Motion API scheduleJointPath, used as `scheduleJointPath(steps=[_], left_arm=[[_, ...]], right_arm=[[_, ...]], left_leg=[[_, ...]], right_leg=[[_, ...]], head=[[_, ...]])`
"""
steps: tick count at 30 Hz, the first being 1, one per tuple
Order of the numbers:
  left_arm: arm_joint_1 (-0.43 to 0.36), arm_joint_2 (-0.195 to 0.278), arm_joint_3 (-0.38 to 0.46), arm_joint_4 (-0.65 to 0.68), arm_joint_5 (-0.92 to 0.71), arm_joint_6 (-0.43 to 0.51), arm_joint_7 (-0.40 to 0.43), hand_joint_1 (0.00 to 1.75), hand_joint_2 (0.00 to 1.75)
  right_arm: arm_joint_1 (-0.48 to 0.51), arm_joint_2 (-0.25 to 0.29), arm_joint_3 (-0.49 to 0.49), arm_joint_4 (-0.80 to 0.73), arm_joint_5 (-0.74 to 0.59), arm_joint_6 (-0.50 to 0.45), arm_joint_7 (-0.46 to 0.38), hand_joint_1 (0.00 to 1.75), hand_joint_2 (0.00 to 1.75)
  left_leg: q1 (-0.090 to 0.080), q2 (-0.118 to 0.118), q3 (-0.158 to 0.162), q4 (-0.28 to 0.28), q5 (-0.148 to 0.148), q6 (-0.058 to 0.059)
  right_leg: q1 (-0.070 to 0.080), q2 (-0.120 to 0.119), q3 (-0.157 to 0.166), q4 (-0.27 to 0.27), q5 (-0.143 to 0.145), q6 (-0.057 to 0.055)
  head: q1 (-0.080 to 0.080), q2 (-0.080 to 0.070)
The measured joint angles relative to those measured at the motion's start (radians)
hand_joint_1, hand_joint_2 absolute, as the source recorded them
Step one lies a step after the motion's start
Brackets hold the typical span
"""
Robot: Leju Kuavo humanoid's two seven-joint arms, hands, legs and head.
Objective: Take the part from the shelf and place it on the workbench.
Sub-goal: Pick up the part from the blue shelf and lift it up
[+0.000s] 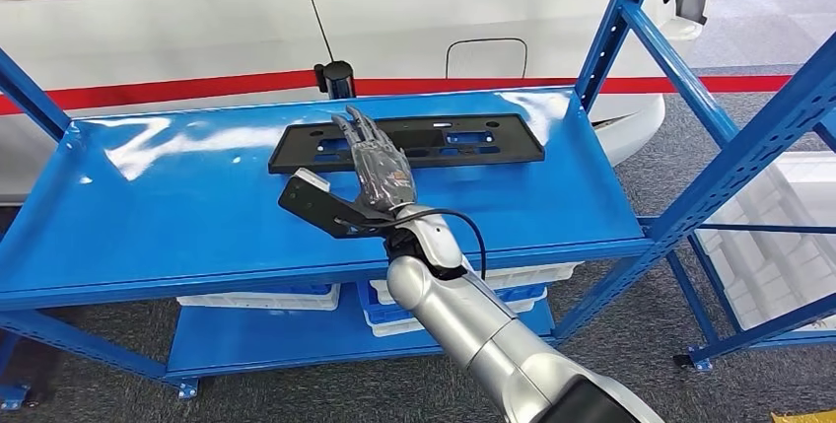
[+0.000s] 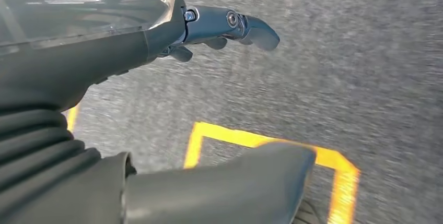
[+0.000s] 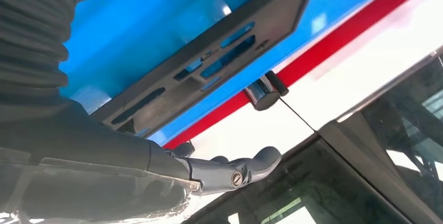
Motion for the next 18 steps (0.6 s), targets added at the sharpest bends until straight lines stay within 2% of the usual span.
scheduleJointPath(steps=[4,7,11,18], left_arm=[[0.0,-0.001,0.0,0.0,-0.029,0.042,0.122,0.0,0.0],[-0.001,-0.002,-0.001,0.0,-0.04,0.03,0.18,0.0,0.0],[-0.001,-0.008,-0.001,0.0,-0.039,0.006,0.221,0.0,0.0],[-0.002,-0.012,-0.002,0.0,-0.064,0.012,0.244,0.0,0.0]], right_arm=[[0.006,0.0,0.002,0.008,0.03,0.025,0.017,0.0,1.75],[0.011,0.0,0.016,0.016,0.067,0.046,0.04,0.0,1.75],[0.024,0.0,0.061,0.031,0.147,0.045,0.092,0.0,1.75],[0.02,0.0,0.121,0.067,0.241,-0.022,0.188,0.0,1.75]], left_leg=[[0.0,0.0,0.0,0.0,0.0,0.0],[0.0,0.0,0.0,0.0,0.0,0.0],[0.0,0.0,0.0,0.0,0.0,0.0],[0.0,0.0,0.0,0.0,0.0,0.0]], right_leg=[[0.0,0.0,0.0,0.0,0.0,0.0],[0.0,0.0,0.0,0.0,0.0,0.0],[0.0,0.0,0.0,0.0,0.0,0.0],[0.0,0.0,0.0,0.0,0.0,0.0]], head=[[0.0,0.0],[0.0,0.0],[0.0,0.0],[0.0,0.0]])
